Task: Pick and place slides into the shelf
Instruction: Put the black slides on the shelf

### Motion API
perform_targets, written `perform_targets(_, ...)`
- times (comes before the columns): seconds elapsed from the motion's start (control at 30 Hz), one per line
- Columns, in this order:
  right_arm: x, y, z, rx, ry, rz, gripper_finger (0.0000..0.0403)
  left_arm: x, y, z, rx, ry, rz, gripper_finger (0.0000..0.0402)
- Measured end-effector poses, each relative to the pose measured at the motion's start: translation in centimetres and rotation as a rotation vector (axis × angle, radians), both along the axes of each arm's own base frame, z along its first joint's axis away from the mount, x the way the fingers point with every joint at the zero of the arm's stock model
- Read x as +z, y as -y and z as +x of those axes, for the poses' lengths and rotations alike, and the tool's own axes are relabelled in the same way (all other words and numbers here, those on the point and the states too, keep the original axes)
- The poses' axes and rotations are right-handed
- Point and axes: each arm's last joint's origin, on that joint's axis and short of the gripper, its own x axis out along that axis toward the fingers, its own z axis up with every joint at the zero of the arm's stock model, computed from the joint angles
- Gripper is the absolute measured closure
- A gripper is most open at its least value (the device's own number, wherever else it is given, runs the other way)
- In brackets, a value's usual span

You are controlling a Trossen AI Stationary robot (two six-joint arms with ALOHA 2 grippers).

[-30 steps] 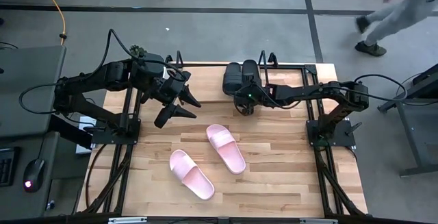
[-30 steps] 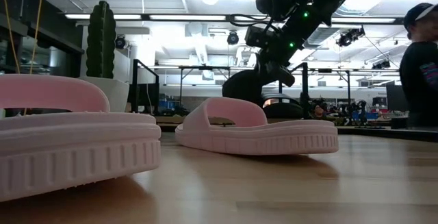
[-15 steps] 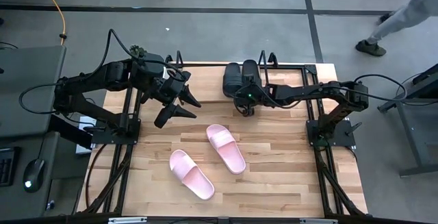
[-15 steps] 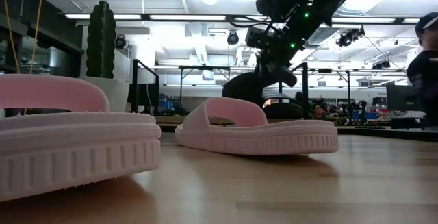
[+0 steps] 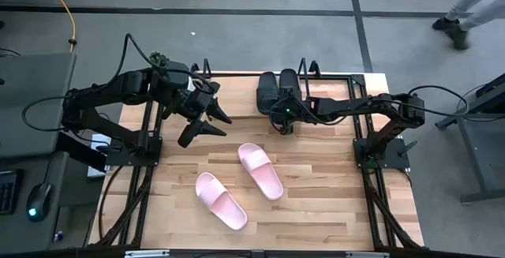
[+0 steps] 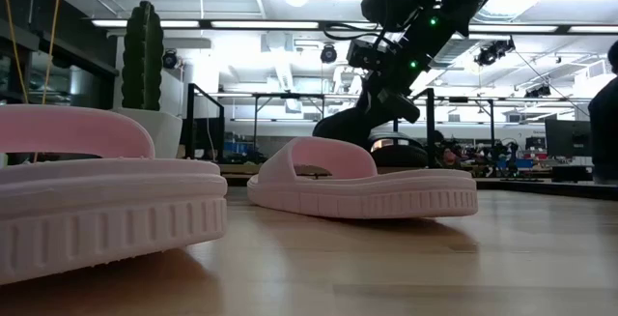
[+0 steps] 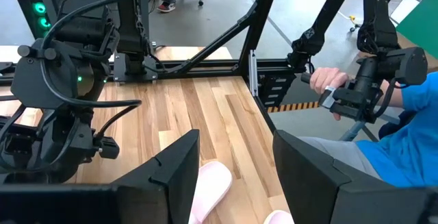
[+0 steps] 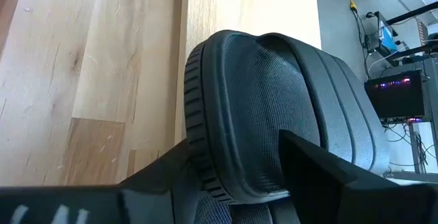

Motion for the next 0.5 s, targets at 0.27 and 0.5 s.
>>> perform_targets(0.27, -0.05, -0.16, 0.08, 0.019, 0.036, 0.091, 0.0224, 0.00, 0.00, 0.00, -0.001, 0.000, 0.002, 0.0227)
perform_targets(0.5, -0.36, 0.14, -0.29, 0.018, 0.012, 0.149, 0.0214, 0.01, 0.00, 0.01, -0.001, 0.002, 0.003, 0.0227)
